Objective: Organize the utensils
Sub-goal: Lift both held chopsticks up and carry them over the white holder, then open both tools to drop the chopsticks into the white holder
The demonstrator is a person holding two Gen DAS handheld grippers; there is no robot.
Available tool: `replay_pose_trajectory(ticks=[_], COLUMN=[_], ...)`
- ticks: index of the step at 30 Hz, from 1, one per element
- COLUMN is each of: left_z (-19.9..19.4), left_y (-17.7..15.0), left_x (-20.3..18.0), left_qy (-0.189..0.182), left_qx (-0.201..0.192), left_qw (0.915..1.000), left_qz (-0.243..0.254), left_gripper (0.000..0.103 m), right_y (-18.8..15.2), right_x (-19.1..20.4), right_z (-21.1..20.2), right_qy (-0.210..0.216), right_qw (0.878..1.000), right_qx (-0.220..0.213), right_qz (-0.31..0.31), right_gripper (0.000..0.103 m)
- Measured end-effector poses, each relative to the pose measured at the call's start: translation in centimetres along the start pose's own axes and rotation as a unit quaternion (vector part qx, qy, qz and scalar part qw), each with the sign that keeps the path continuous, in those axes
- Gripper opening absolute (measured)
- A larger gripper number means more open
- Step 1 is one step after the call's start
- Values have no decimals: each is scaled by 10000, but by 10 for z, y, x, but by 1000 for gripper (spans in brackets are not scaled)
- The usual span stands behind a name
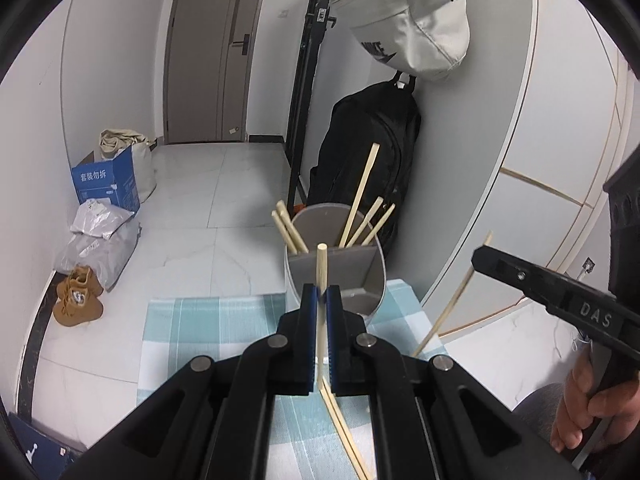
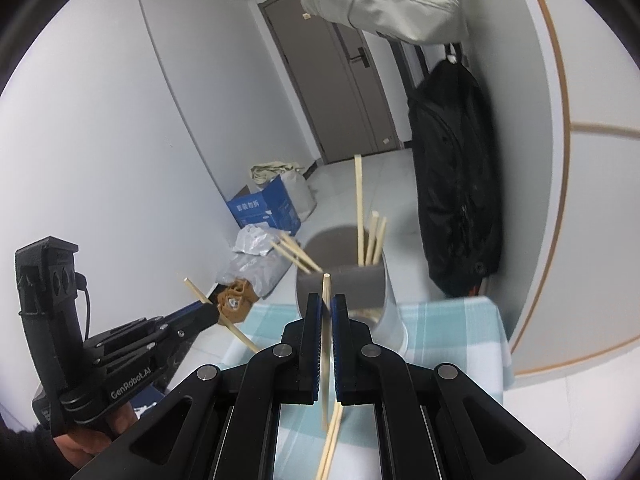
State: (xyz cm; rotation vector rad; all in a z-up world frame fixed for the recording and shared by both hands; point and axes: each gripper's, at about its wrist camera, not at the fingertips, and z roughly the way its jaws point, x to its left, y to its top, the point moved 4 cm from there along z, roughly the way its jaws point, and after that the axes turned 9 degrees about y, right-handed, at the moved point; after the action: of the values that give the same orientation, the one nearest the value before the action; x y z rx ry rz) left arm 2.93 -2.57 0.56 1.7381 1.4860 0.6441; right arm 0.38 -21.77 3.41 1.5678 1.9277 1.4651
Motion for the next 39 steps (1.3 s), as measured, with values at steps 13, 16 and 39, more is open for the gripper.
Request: replay_pose_trajectory(ticks=[13,16,39], left_z=[-19,-18,80], left_y=[75,92,97], left_x=[-9,-13,-6], left_qy=[-53,-85,-289], left_qx=[-348,-453,54], left_qw=[9993,9988,9993], left_qz=[135,159,239], left_gripper=[0,0,0], right_y=[101,123,142], right_x=[17,20,-27], right_z=[12,17,98], right_qy=[-47,-48,-114], right_qw=[9986,9980,9980], right_qx=[-212,-303,-157], right_qz=[-474,-559,-606], right_gripper=[4,4,4])
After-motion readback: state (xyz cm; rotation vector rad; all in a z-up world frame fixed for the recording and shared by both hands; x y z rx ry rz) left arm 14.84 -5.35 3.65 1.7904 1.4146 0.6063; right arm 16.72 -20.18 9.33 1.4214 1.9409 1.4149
